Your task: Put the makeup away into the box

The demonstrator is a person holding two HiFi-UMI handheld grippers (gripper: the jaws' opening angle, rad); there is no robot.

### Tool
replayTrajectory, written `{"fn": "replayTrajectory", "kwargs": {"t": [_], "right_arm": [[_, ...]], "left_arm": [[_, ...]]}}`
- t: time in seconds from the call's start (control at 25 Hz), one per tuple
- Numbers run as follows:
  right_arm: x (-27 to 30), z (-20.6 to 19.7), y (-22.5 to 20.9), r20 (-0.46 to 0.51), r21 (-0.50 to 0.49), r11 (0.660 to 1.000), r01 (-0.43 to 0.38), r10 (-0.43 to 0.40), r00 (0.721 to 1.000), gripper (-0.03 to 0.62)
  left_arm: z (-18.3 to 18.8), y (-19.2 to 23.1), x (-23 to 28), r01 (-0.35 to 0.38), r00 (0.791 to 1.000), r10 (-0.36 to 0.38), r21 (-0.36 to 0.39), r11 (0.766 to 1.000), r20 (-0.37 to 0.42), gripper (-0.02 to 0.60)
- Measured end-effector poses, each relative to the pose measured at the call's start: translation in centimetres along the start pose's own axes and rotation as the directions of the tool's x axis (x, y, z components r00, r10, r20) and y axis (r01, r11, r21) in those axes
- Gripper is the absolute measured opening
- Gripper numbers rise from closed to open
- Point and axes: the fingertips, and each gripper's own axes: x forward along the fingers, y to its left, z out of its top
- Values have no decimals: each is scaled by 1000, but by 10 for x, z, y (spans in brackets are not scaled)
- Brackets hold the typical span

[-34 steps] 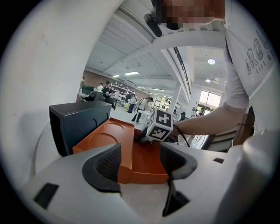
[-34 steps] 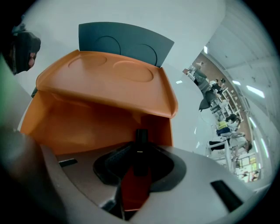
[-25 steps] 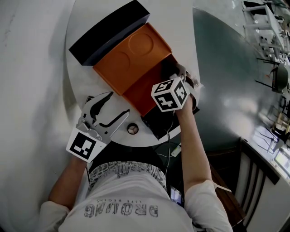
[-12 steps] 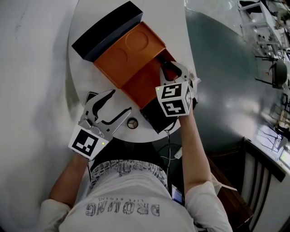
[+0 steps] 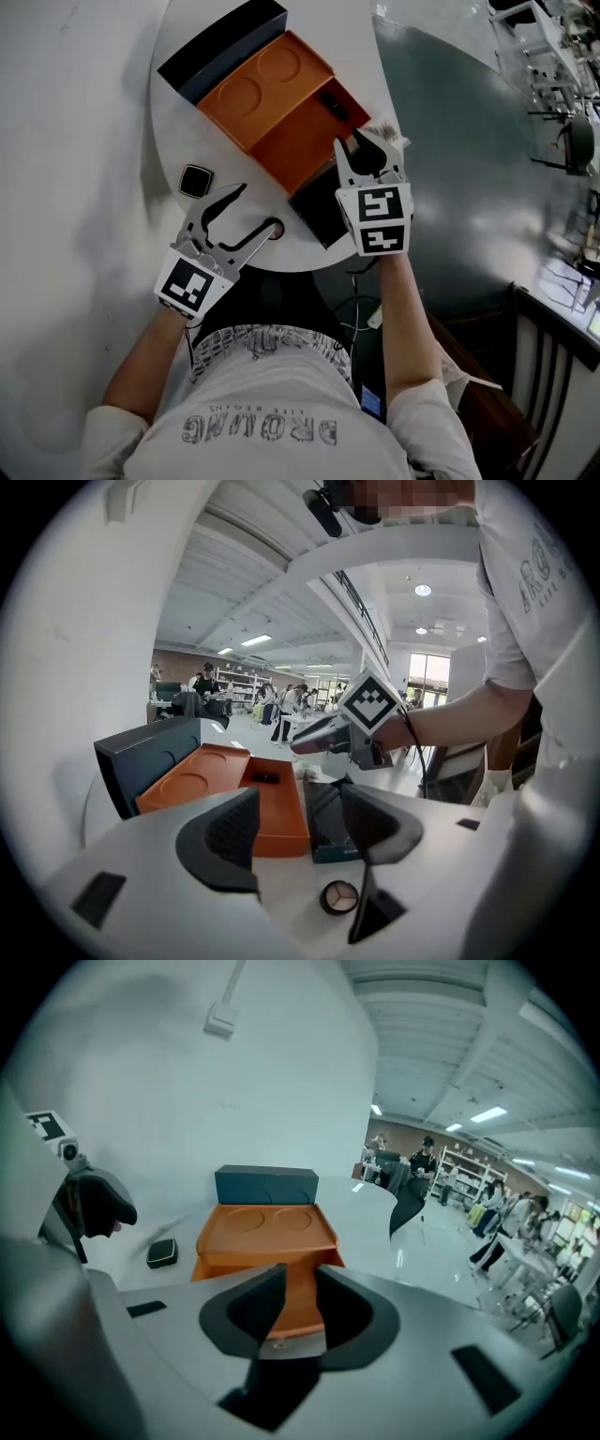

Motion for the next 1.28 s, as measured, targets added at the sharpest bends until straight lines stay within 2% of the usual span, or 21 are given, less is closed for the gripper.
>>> {"fn": "replayTrajectory", "kwargs": {"t": [0.28,0.56,1.28], "right_arm": [[-41,-22,9,54,51,998,-22,19,998,112],[-68,-42,18,85,107,994,-37,28,996,109],[-100,-114,24,43,212,977,-5,-4,999,92]], "left_arm": [[-33,-24,-1,22,998,-21,7,1000,-54,281],[-65,-38,1,60,988,-51,54,997,-147,281],[-146,-55,29,128,942,-96,80,988,-323,281]]}}
